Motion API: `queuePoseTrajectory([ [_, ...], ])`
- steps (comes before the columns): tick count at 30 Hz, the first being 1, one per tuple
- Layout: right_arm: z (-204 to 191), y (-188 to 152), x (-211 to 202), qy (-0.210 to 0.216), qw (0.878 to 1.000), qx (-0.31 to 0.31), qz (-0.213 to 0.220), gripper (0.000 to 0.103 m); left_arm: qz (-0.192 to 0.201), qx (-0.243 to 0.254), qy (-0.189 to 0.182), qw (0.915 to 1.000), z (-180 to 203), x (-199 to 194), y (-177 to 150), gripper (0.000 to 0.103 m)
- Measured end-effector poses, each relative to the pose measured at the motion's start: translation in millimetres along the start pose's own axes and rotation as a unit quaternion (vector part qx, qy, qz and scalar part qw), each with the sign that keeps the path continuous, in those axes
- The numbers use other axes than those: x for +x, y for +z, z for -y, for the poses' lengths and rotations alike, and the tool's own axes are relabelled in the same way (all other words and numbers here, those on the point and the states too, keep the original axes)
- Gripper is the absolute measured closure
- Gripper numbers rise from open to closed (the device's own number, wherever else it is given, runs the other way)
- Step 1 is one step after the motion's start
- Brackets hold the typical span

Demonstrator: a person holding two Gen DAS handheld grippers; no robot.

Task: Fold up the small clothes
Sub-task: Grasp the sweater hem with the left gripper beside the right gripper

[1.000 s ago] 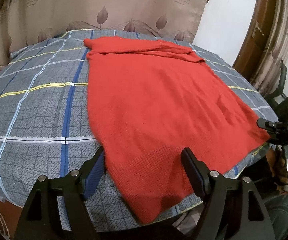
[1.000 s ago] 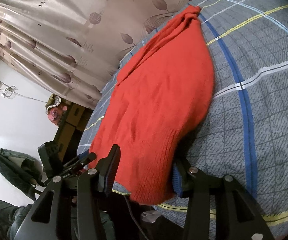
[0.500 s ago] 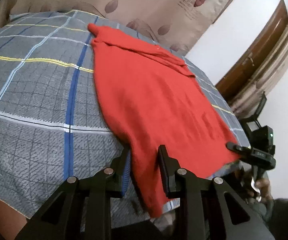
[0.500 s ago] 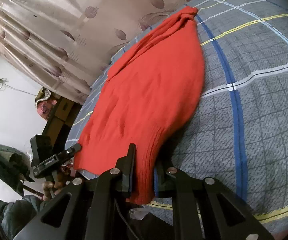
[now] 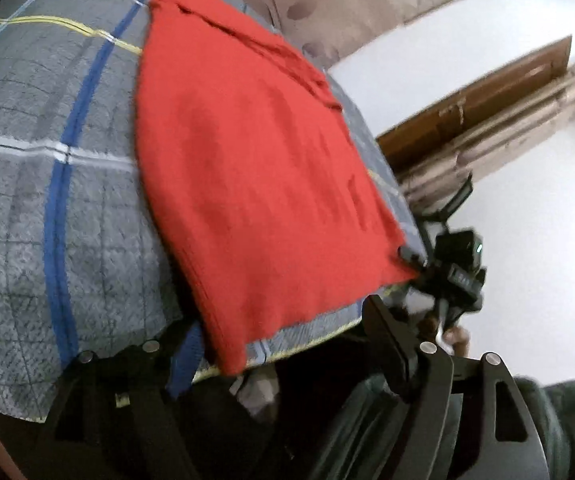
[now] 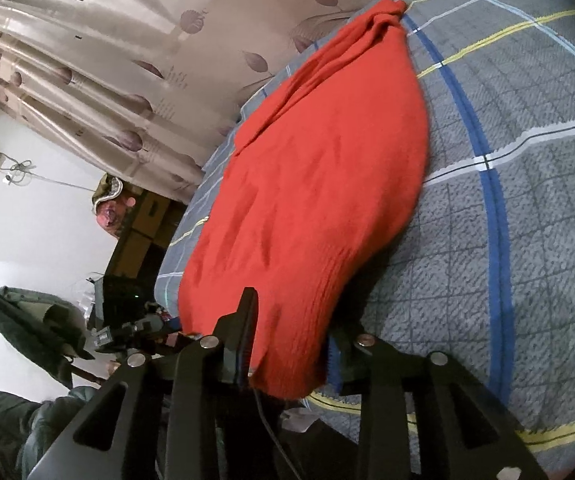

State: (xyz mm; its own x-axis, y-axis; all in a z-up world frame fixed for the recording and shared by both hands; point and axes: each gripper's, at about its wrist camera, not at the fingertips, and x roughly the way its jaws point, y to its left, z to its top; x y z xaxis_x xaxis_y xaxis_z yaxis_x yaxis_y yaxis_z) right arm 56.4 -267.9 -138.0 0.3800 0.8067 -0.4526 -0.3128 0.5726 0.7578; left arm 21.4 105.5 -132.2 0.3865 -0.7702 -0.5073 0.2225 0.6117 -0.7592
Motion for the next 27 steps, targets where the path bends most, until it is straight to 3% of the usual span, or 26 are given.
queuePoseTrajectory([
  [9,14.6,-0.3,-7.0,0.038,0.998,0.044,0.007,0.074,0.045,0.002,-0.007,0.9989,7.6,-8.1,1.8,0.03],
  [10,15.5,-0.2,-7.4,0.04,0.998,0.047,0.007,0.074,0.046,0.001,-0.006,0.9989,5.7,-9.3,1.7,0.035],
  [12,16.5,-0.4,-7.0,0.04,0.998,0.05,0.009,0.074,0.037,-0.001,0.007,0.9993,3.7,-4.7,3.0,0.059],
  [14,16.9,-1.8,-8.2,0.039,0.998,0.048,0.013,0.078,0.028,-0.005,0.021,0.9994,4.2,4.1,3.2,0.096],
  [15,15.8,-2.3,-7.8,0.033,0.998,0.044,0.012,0.08,0.029,-0.002,0.035,0.999,4.7,6.6,2.7,0.098],
  [16,14.3,-3.3,-7.4,0.022,0.999,0.038,0.01,0.09,0.032,0.002,0.043,0.9986,5.4,6.1,2.2,0.098],
  [20,6.0,-2.4,-10.8,0.017,0.999,0.031,0.016,0.092,0.059,0.03,0.067,0.9955,21.5,-3.4,4.1,0.098],
  [27,-17.8,13.8,-28.6,0.044,0.998,0.016,0.043,0.092,0.098,0.076,0.065,0.9902,47.3,-17.5,15.4,0.098],
])
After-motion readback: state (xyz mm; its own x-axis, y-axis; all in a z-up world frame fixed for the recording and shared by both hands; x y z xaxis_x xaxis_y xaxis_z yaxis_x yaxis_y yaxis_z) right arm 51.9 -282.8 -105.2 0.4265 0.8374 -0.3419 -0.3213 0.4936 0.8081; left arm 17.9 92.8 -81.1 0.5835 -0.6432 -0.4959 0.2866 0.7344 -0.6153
